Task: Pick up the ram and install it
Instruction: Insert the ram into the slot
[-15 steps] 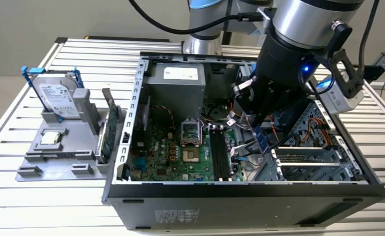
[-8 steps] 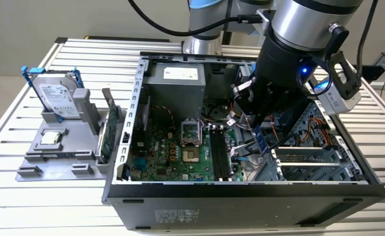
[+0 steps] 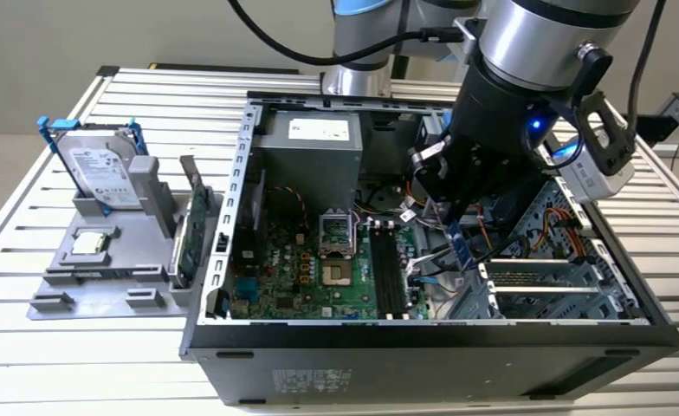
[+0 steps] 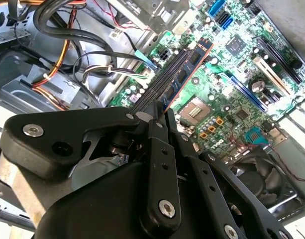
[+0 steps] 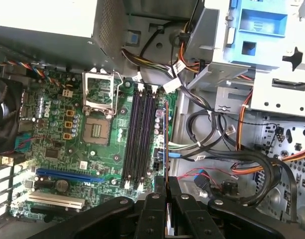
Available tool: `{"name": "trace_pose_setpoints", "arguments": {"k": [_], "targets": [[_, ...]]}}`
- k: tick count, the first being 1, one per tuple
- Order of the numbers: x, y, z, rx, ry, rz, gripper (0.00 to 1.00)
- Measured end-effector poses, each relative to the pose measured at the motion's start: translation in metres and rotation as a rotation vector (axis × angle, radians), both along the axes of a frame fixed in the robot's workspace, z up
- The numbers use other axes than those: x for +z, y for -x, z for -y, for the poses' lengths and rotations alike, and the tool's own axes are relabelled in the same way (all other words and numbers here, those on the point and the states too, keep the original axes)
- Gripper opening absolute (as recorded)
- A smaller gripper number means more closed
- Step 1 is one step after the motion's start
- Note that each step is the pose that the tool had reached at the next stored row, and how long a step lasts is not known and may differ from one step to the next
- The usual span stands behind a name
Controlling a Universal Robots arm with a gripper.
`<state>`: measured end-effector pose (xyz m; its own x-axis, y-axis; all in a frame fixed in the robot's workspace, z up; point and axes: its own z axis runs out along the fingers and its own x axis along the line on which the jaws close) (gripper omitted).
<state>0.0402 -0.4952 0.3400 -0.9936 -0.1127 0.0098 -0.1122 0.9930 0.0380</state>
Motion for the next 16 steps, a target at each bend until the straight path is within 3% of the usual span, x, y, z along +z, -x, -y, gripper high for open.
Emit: {"name": "trace_pose_setpoints", "arguments": {"k": [16], "targets": [[-0.0052, -0.0016, -0.0047, -0.008, 0.0000, 0.0000, 0.00]]}}
